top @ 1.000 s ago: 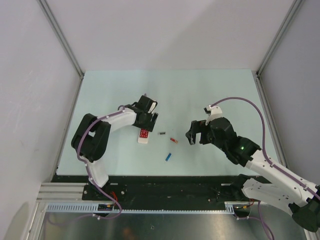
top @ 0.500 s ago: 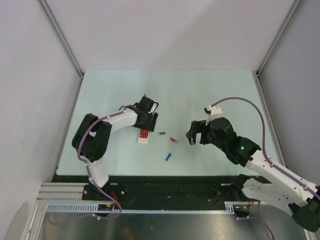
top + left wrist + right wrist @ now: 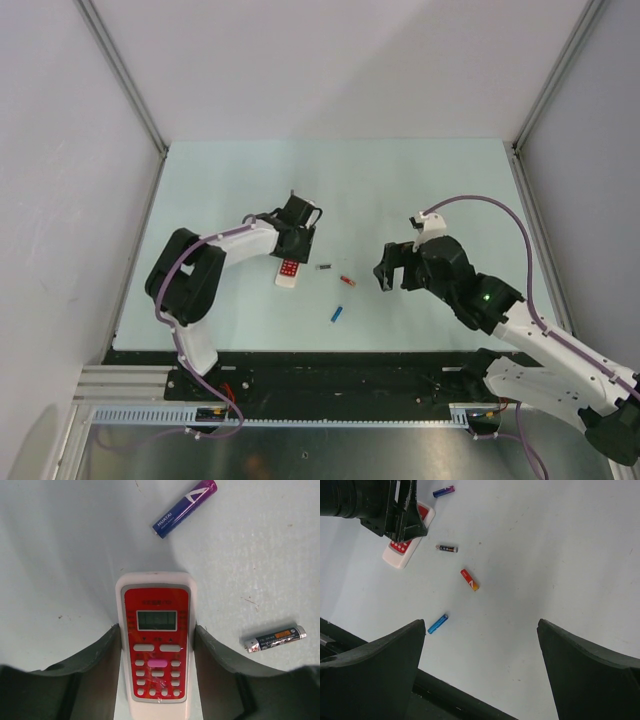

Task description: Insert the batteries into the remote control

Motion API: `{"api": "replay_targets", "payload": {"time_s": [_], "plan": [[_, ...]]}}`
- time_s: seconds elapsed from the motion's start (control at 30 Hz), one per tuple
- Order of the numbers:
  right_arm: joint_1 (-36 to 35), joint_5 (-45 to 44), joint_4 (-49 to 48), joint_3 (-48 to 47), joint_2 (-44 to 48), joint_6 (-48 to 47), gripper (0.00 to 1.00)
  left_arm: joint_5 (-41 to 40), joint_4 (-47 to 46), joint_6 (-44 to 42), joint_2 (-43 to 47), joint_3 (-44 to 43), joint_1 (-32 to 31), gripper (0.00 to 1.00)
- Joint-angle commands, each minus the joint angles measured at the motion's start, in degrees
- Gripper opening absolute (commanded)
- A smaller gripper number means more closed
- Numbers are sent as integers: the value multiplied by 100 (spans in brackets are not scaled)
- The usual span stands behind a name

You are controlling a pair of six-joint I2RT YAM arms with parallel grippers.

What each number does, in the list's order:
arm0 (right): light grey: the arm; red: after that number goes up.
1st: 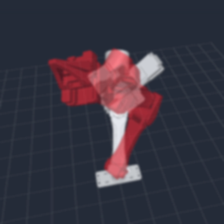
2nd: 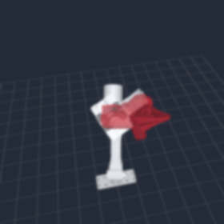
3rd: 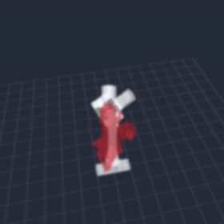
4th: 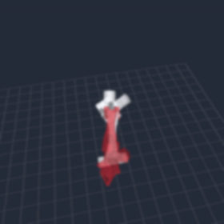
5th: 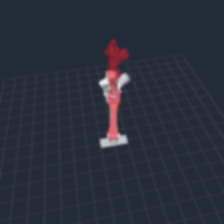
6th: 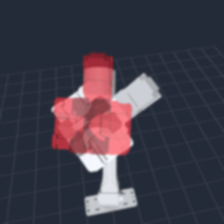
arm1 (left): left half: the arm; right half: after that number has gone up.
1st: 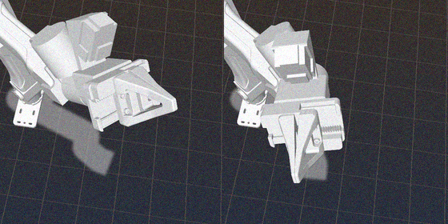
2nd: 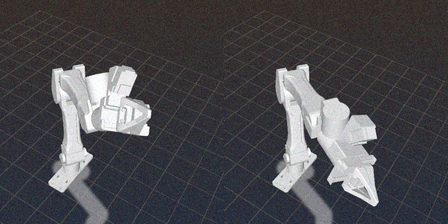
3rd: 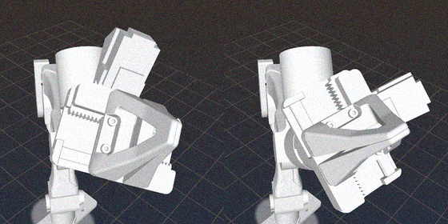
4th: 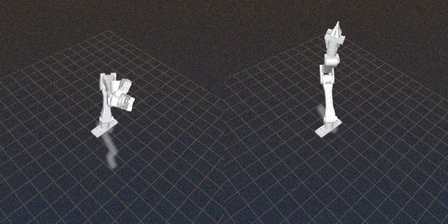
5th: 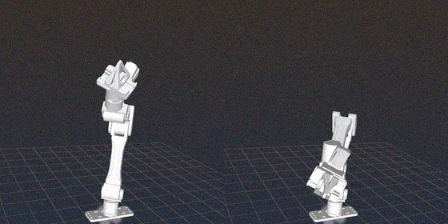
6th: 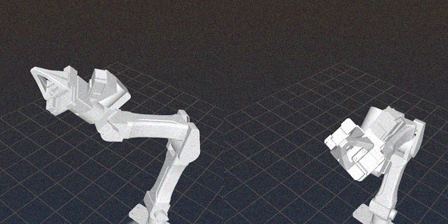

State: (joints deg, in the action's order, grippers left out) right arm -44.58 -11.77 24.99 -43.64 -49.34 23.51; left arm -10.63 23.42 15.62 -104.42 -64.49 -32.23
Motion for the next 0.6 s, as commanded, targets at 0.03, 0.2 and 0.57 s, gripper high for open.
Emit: {"api": "replay_targets", "payload": {"time_s": [0.03,0.2,0.57], "plan": [[-34,-124,6,-224,223,75,100,-19,189,99,937,-11,-3,5],[-33,60,-126,-224,171,198,100,1008,-73,319,2152,-29,-11,0],[28,2028,-1495,-224,679,742,100,4050,-3578,2040,3850,920,-187,0]]}}
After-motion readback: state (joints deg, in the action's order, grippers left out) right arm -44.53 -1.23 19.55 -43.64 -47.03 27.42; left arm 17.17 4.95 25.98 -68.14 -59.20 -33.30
